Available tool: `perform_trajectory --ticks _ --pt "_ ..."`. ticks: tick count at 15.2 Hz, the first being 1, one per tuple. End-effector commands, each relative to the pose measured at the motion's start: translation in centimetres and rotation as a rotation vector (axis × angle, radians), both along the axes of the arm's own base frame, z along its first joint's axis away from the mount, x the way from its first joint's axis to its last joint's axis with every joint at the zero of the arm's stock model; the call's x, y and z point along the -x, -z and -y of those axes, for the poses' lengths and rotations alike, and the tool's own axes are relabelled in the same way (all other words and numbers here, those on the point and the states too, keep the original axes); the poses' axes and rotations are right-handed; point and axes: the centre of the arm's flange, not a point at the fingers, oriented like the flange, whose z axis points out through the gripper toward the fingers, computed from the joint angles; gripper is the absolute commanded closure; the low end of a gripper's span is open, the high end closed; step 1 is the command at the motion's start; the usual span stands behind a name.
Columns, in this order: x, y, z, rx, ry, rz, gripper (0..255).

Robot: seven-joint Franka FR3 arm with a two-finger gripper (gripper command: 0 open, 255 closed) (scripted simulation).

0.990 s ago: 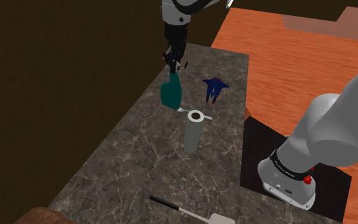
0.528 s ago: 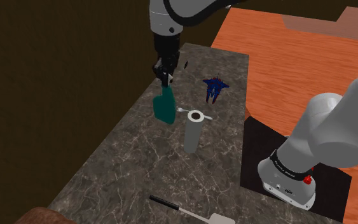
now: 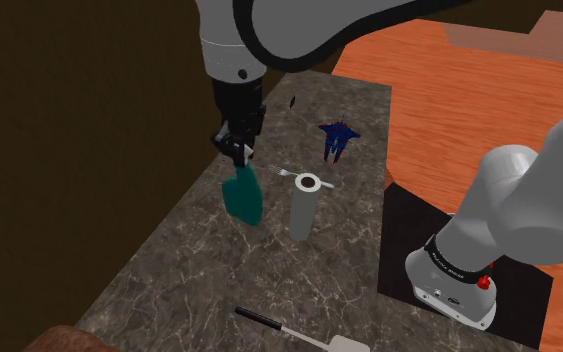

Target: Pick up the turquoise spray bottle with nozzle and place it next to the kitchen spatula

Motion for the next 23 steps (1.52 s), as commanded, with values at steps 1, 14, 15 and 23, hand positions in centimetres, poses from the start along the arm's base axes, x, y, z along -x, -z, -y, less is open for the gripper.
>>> perform_trajectory --ticks 1,14,15,23 --pt "1.4 -0.2 -2.2 0.000 0.002 0.000 255" --pt "9.5 -0.3 -17.3 0.000 0.002 0.000 255" --pt "10.2 -0.3 -18.5 0.000 0.002 0.000 255" --pt "13.6 0.8 -24.8 0.000 0.002 0.000 255"
